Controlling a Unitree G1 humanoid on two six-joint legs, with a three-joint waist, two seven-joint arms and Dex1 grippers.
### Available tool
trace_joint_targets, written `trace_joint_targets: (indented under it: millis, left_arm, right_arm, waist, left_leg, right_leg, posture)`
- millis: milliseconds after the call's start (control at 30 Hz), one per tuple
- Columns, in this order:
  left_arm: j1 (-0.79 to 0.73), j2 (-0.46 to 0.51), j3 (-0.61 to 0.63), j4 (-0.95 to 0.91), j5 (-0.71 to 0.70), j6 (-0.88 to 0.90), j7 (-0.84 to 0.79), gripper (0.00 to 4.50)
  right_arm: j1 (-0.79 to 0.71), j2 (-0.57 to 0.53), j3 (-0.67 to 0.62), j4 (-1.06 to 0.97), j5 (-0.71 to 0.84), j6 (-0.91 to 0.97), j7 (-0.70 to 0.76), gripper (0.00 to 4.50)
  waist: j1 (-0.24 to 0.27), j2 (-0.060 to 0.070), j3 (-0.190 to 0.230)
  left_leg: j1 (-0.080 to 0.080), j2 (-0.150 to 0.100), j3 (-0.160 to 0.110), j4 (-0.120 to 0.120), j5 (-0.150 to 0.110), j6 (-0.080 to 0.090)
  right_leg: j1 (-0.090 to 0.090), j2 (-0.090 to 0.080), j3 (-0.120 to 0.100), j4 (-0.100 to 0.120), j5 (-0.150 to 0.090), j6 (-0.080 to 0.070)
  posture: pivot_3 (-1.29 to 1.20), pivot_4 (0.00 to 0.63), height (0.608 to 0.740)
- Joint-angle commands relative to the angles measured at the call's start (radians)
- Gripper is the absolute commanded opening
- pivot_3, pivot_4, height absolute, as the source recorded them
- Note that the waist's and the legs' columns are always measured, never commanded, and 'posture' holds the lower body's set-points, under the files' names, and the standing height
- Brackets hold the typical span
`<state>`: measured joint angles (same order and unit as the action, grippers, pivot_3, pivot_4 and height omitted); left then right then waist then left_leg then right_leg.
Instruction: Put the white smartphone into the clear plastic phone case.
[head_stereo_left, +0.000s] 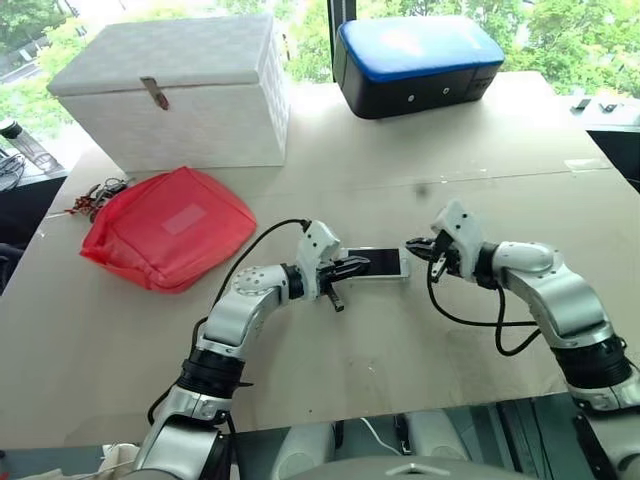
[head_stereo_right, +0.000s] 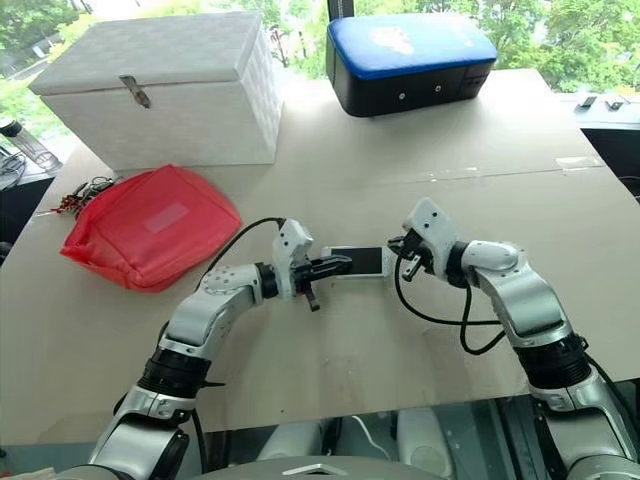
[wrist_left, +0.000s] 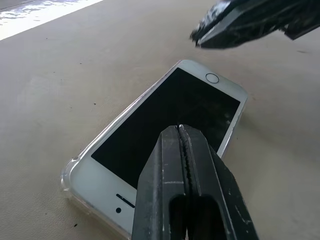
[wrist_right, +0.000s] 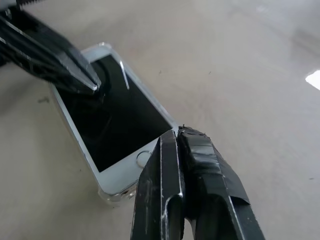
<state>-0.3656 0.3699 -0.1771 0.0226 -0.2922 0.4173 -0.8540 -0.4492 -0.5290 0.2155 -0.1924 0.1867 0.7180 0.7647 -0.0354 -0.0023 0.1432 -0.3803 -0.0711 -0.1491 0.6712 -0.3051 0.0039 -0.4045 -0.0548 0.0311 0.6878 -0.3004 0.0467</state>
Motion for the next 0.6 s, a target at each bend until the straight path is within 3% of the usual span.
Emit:
trace_joint_targets:
  millis: [33,367,467,600]
  left_arm:
    - [0.006,0.009,-0.026,0.014,0.033,-0.013,-0.003,0.02]
    - [0.026,-0.007,-0.031,0.008,0.038,-0.024,0.01,0.02]
    - [0.027,-0.011,-0.031,0.017,0.043,-0.03,0.015,0.02]
    - [0.019,-0.021,-0.029,0.024,0.046,-0.03,0.025,0.02]
  right_arm:
    - [-0.036,-0.008,0.046,0.046,-0.013,-0.004,0.038,0.0]
    - [-0.113,-0.037,0.192,0.29,-0.084,-0.005,0.165,0.0]
    - [-0.121,-0.04,0.231,0.332,-0.101,-0.001,0.2,0.0]
    - [-0.129,-0.021,0.263,0.398,-0.134,-0.007,0.211,0.0]
  waist:
    - [0.0,0.0,0.0]
    - [-0.003,-0.005,-0.009]
    - [0.0,-0.006,-0.012]
    - [0.001,-0.009,-0.017]
  left_leg:
    - [0.0,0.0,0.0,0.0,0.0,0.0]
    - [0.006,0.0,0.003,0.003,0.0,0.0]
    - [0.019,0.0,0.003,0.0,0.0,0.0]
    - [0.024,0.0,0.003,-0.001,0.0,0.001]
  right_leg:
    - [0.0,0.0,0.0,0.001,0.0,0.0]
    - [0.003,0.0,0.006,0.006,0.0,0.0]
    - [0.016,0.0,0.007,0.004,0.0,0.0]
    - [0.02,0.001,0.006,0.003,0.0,0.0]
  posture:
    - [0.0,0.15,0.74]
    - [0.0,0.15,0.74]
    - [0.0,0.15,0.74]
    - [0.0,0.15,0.74]
